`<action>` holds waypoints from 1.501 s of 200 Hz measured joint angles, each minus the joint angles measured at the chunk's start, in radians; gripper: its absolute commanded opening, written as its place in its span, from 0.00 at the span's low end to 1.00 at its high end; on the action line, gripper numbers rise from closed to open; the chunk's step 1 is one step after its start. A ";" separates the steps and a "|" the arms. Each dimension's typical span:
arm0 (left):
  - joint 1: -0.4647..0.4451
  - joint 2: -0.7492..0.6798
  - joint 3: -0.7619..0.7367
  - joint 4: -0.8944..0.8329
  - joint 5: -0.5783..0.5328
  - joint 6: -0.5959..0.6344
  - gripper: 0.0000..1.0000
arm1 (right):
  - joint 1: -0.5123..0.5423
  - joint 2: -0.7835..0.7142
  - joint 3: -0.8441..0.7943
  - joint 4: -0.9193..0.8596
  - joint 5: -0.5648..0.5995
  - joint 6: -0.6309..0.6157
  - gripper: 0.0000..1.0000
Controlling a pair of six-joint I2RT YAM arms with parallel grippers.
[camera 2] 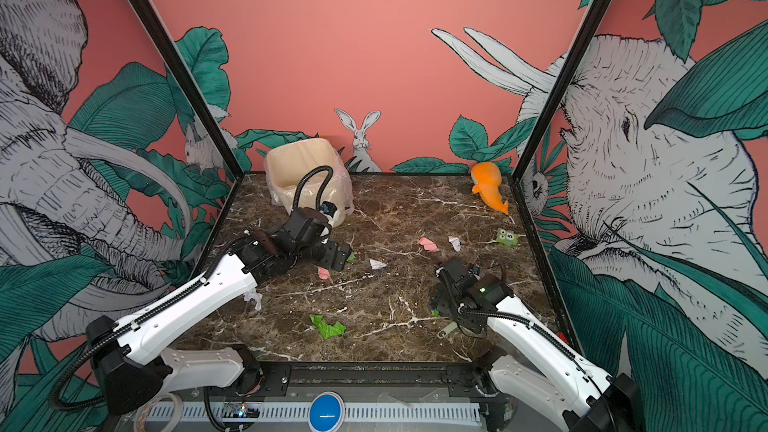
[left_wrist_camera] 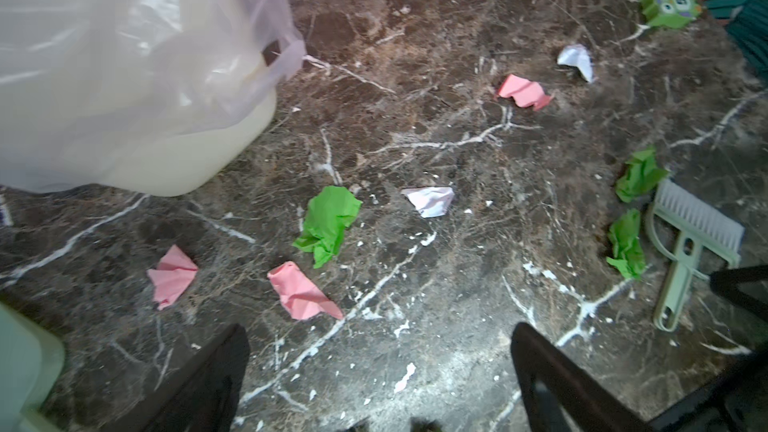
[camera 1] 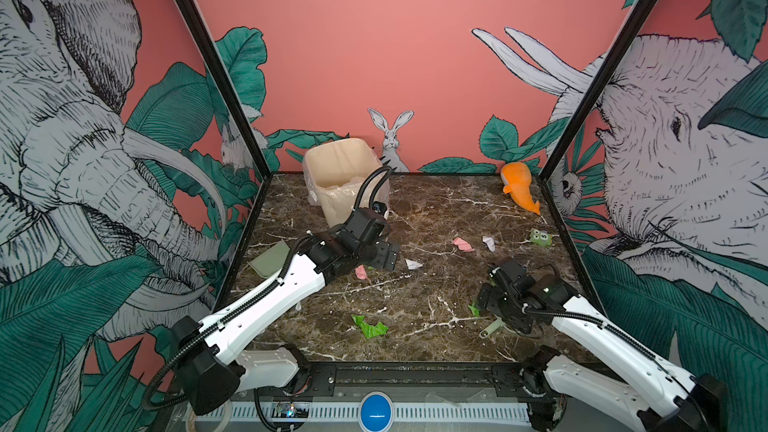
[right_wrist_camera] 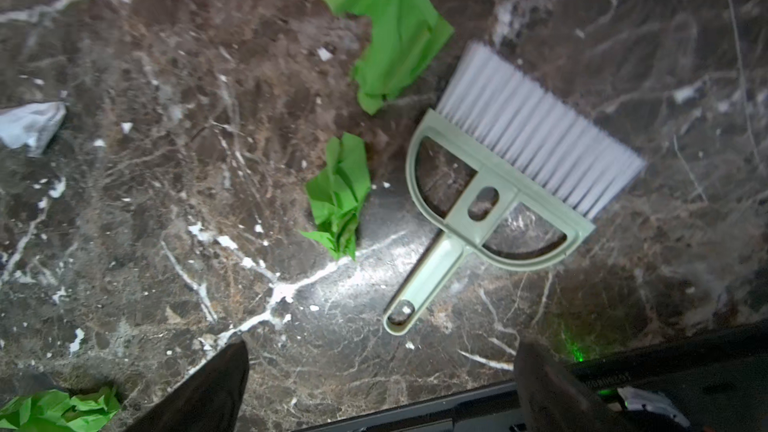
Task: Sweep away the paper scraps from the table
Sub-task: 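Lower the right gripper and grasp the light-green brush handle, then lift the brush with the right gripper toward the table center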
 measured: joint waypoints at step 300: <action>-0.007 0.077 -0.032 0.059 0.055 -0.014 0.99 | -0.154 0.061 -0.253 0.275 -0.094 0.207 0.28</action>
